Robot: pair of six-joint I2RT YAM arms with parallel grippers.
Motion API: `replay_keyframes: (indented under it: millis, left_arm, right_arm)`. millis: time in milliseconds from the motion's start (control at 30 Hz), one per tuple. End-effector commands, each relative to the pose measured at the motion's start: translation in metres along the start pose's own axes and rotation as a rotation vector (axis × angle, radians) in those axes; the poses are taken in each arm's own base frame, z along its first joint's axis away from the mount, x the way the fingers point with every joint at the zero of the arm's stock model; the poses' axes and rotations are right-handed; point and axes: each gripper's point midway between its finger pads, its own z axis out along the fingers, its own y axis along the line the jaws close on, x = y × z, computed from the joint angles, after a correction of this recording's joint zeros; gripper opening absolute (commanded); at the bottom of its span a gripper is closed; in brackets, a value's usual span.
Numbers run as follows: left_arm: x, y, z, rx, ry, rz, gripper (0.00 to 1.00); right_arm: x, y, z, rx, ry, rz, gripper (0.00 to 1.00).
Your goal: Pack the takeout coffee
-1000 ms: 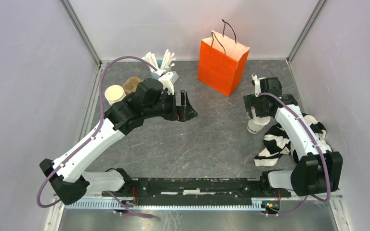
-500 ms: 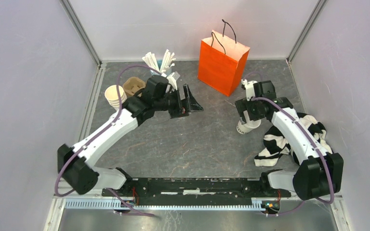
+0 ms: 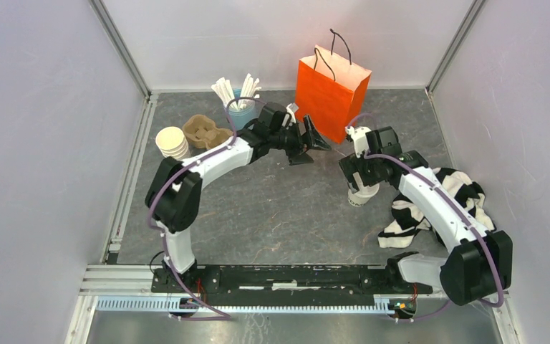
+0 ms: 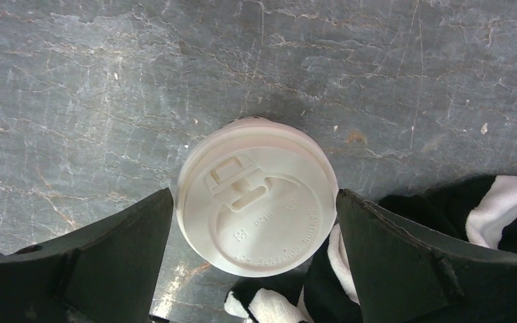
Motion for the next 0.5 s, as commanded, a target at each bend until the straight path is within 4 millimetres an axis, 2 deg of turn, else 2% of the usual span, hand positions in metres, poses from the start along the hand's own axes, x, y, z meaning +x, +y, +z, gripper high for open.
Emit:
replay_keyframes:
  millis: [0, 200, 267, 367, 467]
  left_arm:
    - [-0.011, -0.031, 0.021, 0.11, 0.017, -0.003, 0.91]
    - [0.022, -0.032, 0.066, 0.161, 0.176, 0.022, 0.91]
    - [0.027, -0.036, 0.075, 0.171, 0.193, 0.04, 0.92]
    - [0.03, -0.028, 0.082, 0.13, 0.197, 0.047, 0.92]
    - [0.022, -0.026, 0.074, 0.095, 0.153, 0.073, 0.93]
  right_arm:
    - [-0.015, 0.001, -0.01, 0.006, -0.076, -0.021, 0.98]
    - [-0.013, 0.001, -0.013, 0.01, -0.082, -0.024, 0.98]
    - [-0.015, 0.001, -0.015, 0.011, -0.089, -0.023, 0.98]
    - [-0.019, 0.0, -0.025, 0.012, -0.098, -0.024, 0.98]
    - [-0.027, 0.0, -0.04, 0.012, -0.116, -0.019, 0.98]
